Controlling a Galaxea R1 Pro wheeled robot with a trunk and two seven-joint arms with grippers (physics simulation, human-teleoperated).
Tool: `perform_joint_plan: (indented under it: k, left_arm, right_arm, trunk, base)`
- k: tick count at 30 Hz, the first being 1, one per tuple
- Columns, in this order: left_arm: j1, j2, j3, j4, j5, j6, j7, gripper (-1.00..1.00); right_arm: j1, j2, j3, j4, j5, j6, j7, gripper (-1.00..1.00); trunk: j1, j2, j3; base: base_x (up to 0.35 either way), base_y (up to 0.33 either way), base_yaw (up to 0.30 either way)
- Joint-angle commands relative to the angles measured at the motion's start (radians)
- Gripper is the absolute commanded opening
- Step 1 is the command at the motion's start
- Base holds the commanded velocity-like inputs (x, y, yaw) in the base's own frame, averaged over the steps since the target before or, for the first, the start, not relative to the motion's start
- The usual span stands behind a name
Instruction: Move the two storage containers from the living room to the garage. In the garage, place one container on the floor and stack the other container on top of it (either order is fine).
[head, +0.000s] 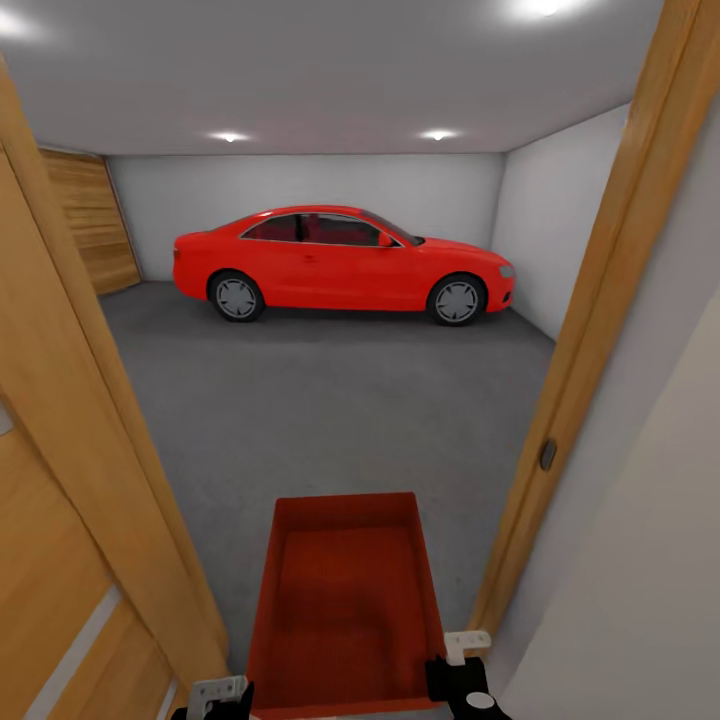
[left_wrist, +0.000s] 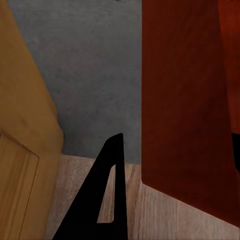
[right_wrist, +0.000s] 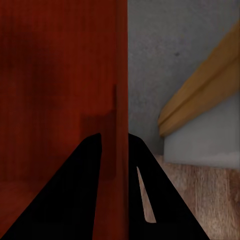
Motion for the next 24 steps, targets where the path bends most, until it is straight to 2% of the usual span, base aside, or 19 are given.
perform_joint_plan:
  k: [1,8,24]
  left_arm:
    - [0.000,0.011,0.018,0.002,0.001,0.000,0.001,-1.00]
    - [0.000,0.011,0.018,0.002,0.001,0.000,0.001,-1.00]
    - [0.000,0.011,0.018,0.001,0.001,0.000,0.001,-1.00]
  right_arm:
    - [-0.002,-0.001,-0.043,-0.011,0.007,-0.002,-0.008,-1.00]
    - [-0.002,0.000,-0.043,-0.011,0.007,-0.002,-0.008,-1.00]
    - [-0.002,-0.001,-0.043,-0.011,0.007,-0.002,-0.008,-1.00]
  trunk:
    - [0.000,-0.001,-0.001]
    - [0.000,-0.001,-0.001]
    - [0.000,-0.001,-0.001]
  base:
    - [0.097,0.000,0.000]
    - [0.119,0.000,0.000]
    - [0.025,0.000,0.000]
